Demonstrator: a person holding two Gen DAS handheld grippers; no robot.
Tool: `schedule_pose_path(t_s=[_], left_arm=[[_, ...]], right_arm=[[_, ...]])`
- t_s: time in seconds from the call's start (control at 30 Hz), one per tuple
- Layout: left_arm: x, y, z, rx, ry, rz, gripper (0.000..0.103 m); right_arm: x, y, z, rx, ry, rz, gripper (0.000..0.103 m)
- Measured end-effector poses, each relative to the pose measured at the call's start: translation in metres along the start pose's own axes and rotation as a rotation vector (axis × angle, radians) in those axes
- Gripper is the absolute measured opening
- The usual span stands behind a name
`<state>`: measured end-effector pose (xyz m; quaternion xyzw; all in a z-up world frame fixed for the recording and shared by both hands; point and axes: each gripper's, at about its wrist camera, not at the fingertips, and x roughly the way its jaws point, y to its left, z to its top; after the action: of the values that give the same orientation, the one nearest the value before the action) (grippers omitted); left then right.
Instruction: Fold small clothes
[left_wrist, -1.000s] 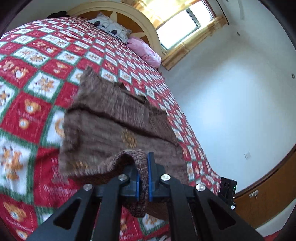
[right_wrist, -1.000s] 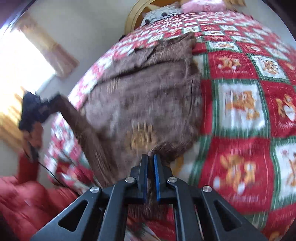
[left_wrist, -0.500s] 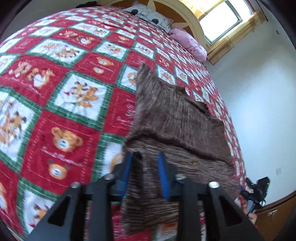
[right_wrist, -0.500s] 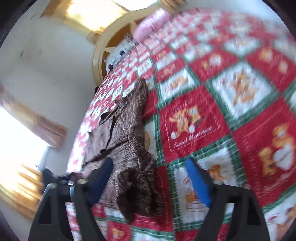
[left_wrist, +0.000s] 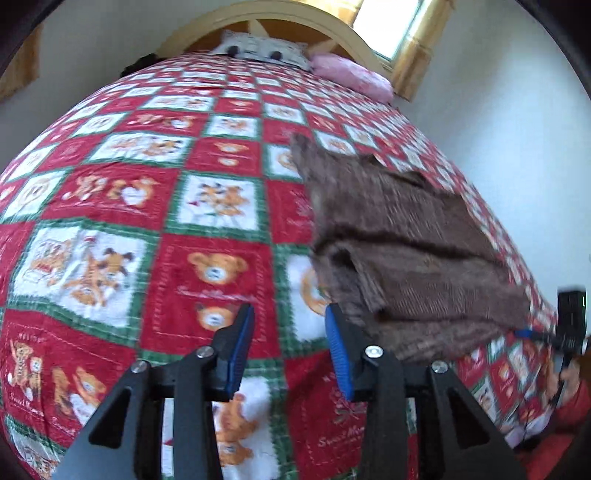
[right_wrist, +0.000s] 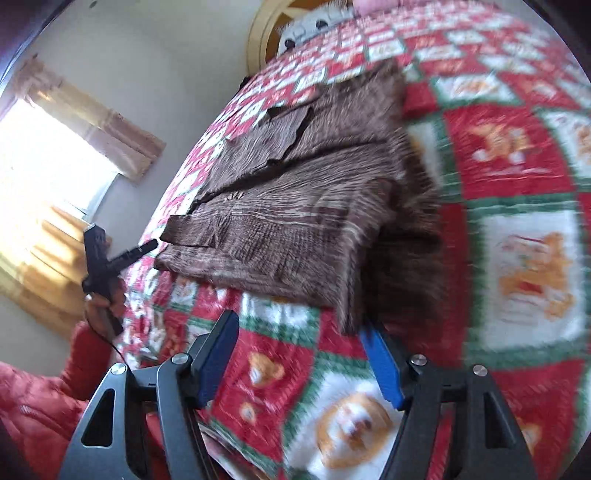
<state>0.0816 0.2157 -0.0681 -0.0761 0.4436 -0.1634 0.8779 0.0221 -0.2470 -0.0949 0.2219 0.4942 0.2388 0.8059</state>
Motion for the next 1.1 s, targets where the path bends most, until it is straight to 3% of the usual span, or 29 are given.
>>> schedule_pose_path(t_s=[0.1, 0.27, 0.3, 0.47, 0.53, 0.57, 0.67, 0.87, 0.97, 1.03, 1.1], left_arm=[[0.012, -0.020, 0.004, 0.073, 0.025, 0.010, 0.041], [0.033, -0.040, 0.020, 0.152, 0.038, 0.026, 0.042], [0.036, -0.041, 0.022, 0.150, 0.041, 0.029, 0.042], [0.040, -0.038, 0.019, 0.150, 0.042, 0.006, 0.042], [0.042, -0.037, 0.020, 0.144, 0.045, 0.012, 0.042], [0.044, -0.036, 0.021, 0.139, 0.050, 0.009, 0.042], [0.045, -0.038, 0.022, 0.139, 0.051, 0.006, 0.042], [0.049, -0.043, 0.021, 0.113, 0.047, -0.019, 0.042], [0.051, -0.047, 0.026, 0.095, 0.042, -0.038, 0.042], [0.050, -0.048, 0.029, 0.092, 0.035, -0.027, 0.042], [0.047, -0.047, 0.031, 0.089, 0.028, -0.036, 0.042]], right_arm=[[0.005, -0.004, 0.028, 0.057, 0.007, 0.079, 0.068], [-0.032, -0.024, 0.069, 0.141, -0.290, 0.014, 0.069], [-0.035, -0.029, 0.069, 0.157, -0.306, -0.025, 0.069], [-0.048, -0.032, 0.043, 0.146, -0.343, -0.029, 0.069], [-0.061, -0.024, 0.031, 0.075, -0.383, -0.129, 0.069], [-0.063, -0.013, 0.028, -0.013, -0.383, -0.231, 0.069], [-0.058, 0.011, 0.021, -0.230, -0.336, -0.403, 0.069], [-0.005, 0.055, 0.004, -0.624, -0.156, -0.504, 0.068], [0.036, 0.067, -0.005, -0.851, -0.052, -0.602, 0.068], [0.047, 0.065, 0.003, -0.876, -0.021, -0.614, 0.068], [0.038, 0.061, 0.024, -0.798, -0.028, -0.566, 0.058]])
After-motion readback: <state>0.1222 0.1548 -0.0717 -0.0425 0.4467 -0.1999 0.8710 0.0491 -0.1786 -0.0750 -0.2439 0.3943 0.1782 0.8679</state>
